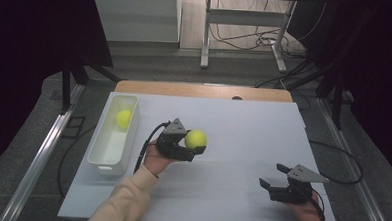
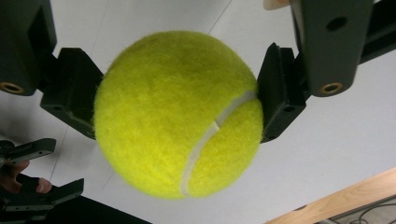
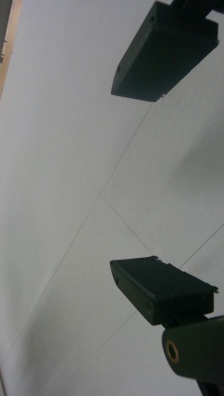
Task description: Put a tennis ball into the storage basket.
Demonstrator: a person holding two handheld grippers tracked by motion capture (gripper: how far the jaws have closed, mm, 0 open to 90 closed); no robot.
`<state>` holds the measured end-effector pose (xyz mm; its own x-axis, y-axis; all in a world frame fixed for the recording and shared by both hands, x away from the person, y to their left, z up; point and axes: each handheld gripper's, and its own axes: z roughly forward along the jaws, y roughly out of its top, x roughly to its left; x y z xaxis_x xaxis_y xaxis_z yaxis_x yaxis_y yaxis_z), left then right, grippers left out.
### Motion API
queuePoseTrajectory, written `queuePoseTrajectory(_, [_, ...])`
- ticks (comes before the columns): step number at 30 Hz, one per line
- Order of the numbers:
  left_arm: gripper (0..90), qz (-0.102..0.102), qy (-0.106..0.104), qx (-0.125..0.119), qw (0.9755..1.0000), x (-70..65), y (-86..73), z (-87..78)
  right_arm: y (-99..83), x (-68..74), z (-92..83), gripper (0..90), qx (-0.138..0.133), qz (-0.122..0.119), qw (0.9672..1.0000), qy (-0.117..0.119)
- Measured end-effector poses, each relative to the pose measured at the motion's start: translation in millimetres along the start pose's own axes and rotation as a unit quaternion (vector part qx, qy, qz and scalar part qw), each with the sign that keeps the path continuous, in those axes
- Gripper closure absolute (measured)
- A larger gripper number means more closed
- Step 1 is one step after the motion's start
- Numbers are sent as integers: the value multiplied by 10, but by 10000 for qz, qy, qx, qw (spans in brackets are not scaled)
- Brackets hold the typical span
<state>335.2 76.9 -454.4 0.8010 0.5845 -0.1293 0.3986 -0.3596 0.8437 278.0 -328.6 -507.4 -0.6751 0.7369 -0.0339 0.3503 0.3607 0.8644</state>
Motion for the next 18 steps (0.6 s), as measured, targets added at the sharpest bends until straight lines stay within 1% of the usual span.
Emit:
queuePoseTrajectory(4, [262,-101,14,-70,9999,25,-10,-60,0,0,0,146,-3,2,10000,-6])
queuePoseTrajectory(7, [262,-107,50,-93,9999,39,-13,-101,1,1,-2,146,-7,1,10000,-8])
queuePoseTrajectory(12, [262,-180,117,-160,9996,74,-29,-180,1,1,-2,146,-12,3,10000,-12])
queuePoseTrajectory(18, [262,-213,196,-164,9994,118,-55,-254,1,2,-3,146,-8,-6,10000,-9])
